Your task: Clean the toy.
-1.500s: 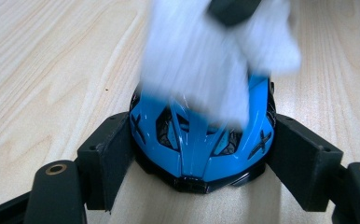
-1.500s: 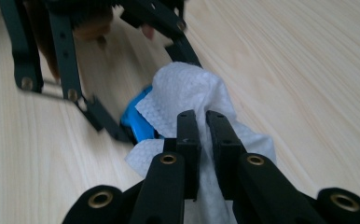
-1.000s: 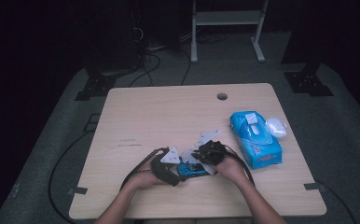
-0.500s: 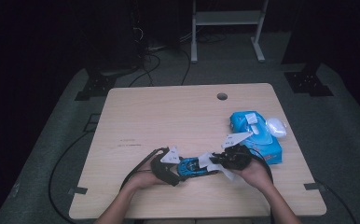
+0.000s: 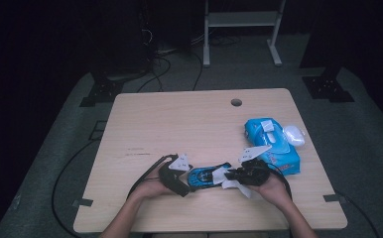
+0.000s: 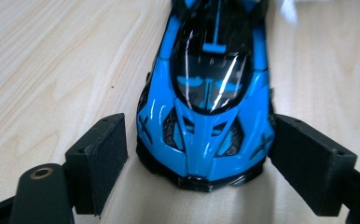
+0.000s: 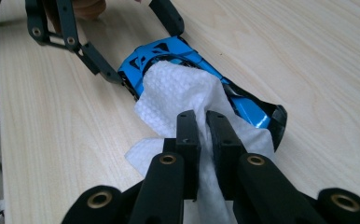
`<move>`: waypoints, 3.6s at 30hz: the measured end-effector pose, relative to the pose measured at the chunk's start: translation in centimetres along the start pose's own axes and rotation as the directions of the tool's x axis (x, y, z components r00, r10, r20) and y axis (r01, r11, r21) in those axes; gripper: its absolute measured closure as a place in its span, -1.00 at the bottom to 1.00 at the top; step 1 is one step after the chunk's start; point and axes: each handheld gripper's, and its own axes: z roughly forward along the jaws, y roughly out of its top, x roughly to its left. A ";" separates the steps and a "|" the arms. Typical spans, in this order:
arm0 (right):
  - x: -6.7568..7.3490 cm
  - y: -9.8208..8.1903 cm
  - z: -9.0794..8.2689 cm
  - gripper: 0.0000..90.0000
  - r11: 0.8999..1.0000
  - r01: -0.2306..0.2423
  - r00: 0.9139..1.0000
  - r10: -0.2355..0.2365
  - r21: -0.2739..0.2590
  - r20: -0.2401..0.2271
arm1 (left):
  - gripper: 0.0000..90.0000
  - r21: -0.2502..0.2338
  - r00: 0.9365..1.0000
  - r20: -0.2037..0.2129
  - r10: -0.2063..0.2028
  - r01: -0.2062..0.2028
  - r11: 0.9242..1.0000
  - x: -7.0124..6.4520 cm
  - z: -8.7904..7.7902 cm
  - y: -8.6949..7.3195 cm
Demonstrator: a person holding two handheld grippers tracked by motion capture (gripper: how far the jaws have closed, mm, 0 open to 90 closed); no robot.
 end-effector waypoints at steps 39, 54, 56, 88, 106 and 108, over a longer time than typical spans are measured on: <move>1.5 -1.8 0.7 0.87 0.998 0.050 0.998 -0.048 -0.041 0.029 | -0.56 -0.071 0.959 0.094 -0.269 0.276 0.959 1.9 0.2 -0.4; 2.0 -2.3 0.6 0.87 0.998 0.041 0.999 -0.040 -0.047 0.027 | -0.41 -0.075 0.958 0.120 -0.259 0.269 0.960 1.7 0.1 -0.4; 2.0 -2.3 0.6 0.87 0.998 0.042 0.999 -0.040 -0.050 0.028 | -0.37 -0.071 0.957 0.127 -0.260 0.271 0.960 1.8 0.1 -0.5; 2.6 -3.2 0.5 0.88 0.996 0.046 0.999 -0.044 -0.072 0.028 | -0.14 -0.080 0.956 0.135 -0.260 0.272 0.959 1.6 0.1 -0.4; 2.9 -3.5 0.4 0.88 0.997 0.050 0.998 -0.049 -0.059 0.024 | -0.09 -0.085 0.962 0.160 -0.221 0.237 0.968 1.0 0.0 -0.4; 2.9 -3.7 0.4 0.88 0.997 0.048 0.999 -0.047 -0.059 0.019 | -0.09 -0.090 0.965 0.158 -0.211 0.227 0.970 0.9 0.0 -0.2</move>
